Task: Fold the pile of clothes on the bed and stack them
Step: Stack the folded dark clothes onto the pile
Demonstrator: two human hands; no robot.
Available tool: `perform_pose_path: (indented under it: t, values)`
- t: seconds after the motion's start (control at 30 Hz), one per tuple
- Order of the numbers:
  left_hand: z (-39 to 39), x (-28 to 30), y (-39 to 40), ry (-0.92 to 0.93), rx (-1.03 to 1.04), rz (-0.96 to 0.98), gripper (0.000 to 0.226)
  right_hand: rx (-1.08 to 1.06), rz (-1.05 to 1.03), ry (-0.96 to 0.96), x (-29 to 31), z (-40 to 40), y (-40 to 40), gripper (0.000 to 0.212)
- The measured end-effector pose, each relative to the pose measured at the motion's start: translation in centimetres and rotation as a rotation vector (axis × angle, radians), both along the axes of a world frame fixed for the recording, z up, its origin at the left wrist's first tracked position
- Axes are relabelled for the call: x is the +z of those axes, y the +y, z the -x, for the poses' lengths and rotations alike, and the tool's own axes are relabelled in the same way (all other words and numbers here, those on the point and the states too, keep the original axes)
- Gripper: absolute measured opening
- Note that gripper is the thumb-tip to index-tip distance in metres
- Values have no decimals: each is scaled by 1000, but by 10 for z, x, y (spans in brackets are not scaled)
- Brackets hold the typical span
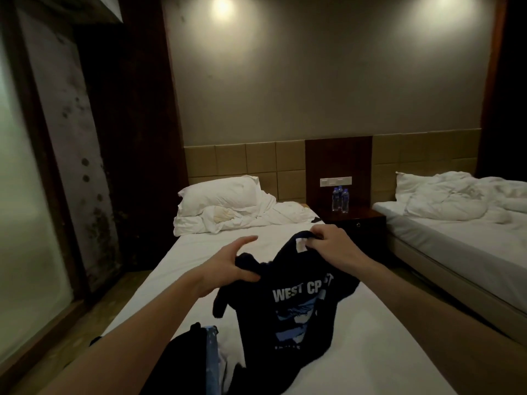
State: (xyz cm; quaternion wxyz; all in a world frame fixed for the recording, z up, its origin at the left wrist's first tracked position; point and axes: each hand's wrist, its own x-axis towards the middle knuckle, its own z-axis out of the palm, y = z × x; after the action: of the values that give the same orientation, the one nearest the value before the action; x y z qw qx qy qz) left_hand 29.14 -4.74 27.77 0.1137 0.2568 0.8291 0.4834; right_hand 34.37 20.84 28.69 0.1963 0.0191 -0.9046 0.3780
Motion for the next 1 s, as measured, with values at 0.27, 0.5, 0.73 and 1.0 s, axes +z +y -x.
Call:
perform_pose_path:
  t: [0.27, 0.5, 0.73, 1.0]
  values:
    - [-25, 24, -18, -217, -21, -72, 29, 232, -16, -292, 29, -31, -3, 46]
    - [-52, 49, -35, -28, 145, -479, 21, 146, -443, -61, 33, -57, 4, 42]
    - [-88, 66, -59, 305, 369, -489, 9, 29, -34, 116, 55, -106, 22, 21]
    - [-144, 112, -63, 799, 324, -284, 13, -18, 241, 454, 89, -160, 27, 21]
